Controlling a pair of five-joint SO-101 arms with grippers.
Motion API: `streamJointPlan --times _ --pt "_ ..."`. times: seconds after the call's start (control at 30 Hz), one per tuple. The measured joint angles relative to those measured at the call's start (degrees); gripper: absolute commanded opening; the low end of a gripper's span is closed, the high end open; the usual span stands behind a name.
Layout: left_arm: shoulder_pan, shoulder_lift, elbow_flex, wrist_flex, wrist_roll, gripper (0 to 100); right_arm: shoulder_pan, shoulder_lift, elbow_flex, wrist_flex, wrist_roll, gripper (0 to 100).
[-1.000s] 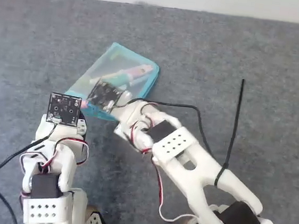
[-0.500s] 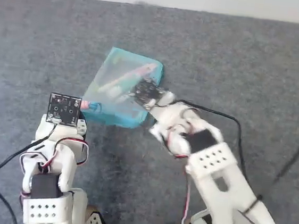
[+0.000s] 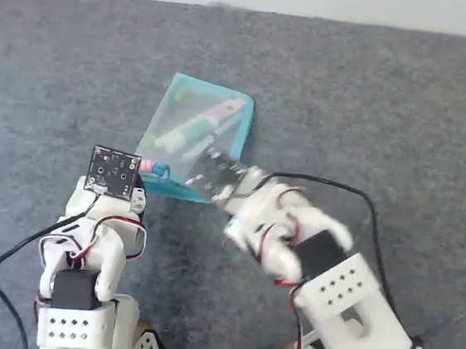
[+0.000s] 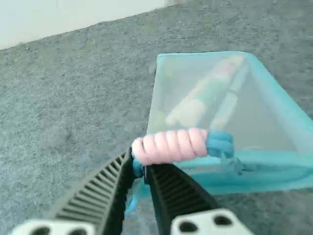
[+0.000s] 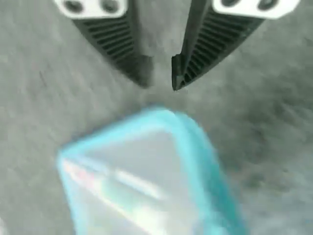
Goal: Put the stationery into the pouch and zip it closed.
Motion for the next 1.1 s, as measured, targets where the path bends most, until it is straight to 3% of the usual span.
streamJointPlan --times 0.43,0.9,0.97,1.1 --pt "0.1 0.0 0.0 0.0 0.0 1 -7.6 1.8 7.5 -10.8 0.3 28.5" --pt "0.1 0.0 0.0 0.0 0.0 1 -3.9 29.2 -4.8 -18.9 0.5 28.4" --pt "0.1 0.0 0.0 0.0 0.0 1 -3.3 32.4 -7.4 -19.0 0.6 24.5" --pt "0.1 0.0 0.0 0.0 0.0 1 -2.5 37.9 -11.4 -19.0 0.6 0.0"
